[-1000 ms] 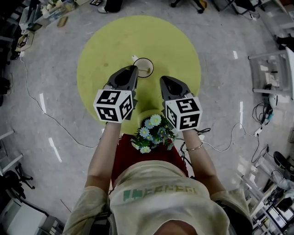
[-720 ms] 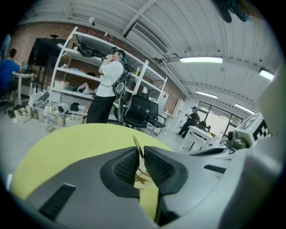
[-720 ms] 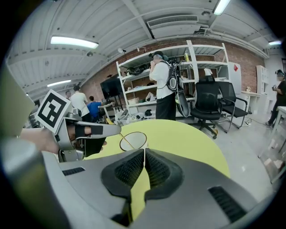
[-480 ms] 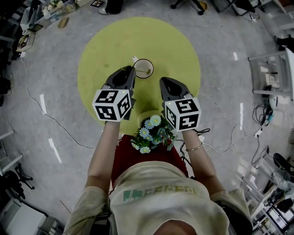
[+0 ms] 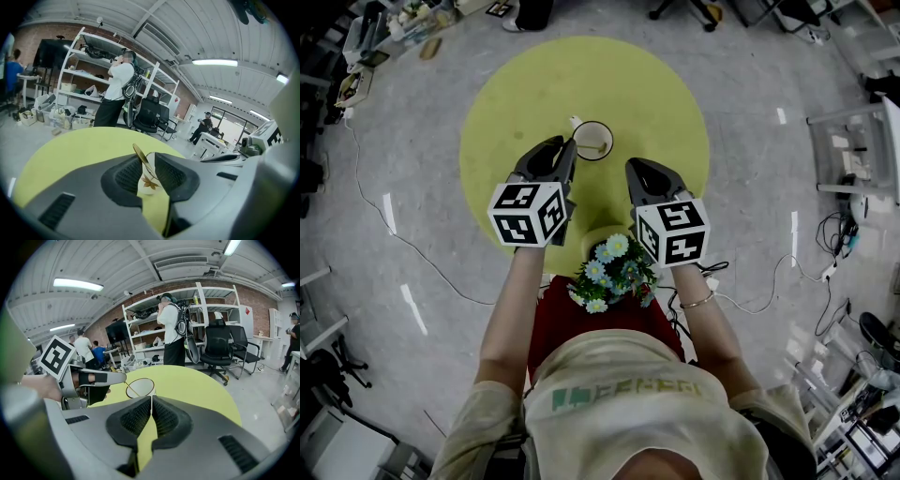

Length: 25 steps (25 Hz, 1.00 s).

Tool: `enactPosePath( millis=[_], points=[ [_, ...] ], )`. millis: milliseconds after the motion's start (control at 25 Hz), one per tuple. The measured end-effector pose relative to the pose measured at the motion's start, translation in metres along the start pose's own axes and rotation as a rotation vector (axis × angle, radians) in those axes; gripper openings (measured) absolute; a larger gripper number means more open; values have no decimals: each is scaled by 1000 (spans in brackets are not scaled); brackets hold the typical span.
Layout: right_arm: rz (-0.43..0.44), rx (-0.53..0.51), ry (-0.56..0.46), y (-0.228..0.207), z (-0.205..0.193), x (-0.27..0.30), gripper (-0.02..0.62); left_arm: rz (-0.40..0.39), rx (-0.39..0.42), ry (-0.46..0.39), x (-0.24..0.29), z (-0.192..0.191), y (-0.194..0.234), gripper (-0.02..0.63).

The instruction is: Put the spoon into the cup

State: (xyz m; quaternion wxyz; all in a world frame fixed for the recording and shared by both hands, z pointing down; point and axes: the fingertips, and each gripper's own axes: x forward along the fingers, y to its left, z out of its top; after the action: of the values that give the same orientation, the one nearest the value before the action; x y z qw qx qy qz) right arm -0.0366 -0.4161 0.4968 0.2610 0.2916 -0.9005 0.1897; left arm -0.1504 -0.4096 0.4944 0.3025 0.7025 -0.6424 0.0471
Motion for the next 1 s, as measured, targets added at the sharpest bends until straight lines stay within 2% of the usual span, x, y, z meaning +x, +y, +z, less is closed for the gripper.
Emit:
enactPosePath(
  millis=[200, 1000],
  points=[
    [-3, -2, 1, 1, -1, -2, 37, 17, -19, 2, -4, -3, 5, 103],
    [-31, -9, -11, 8, -1, -15, 37, 24, -43, 16, -35, -19, 10, 110]
  ],
)
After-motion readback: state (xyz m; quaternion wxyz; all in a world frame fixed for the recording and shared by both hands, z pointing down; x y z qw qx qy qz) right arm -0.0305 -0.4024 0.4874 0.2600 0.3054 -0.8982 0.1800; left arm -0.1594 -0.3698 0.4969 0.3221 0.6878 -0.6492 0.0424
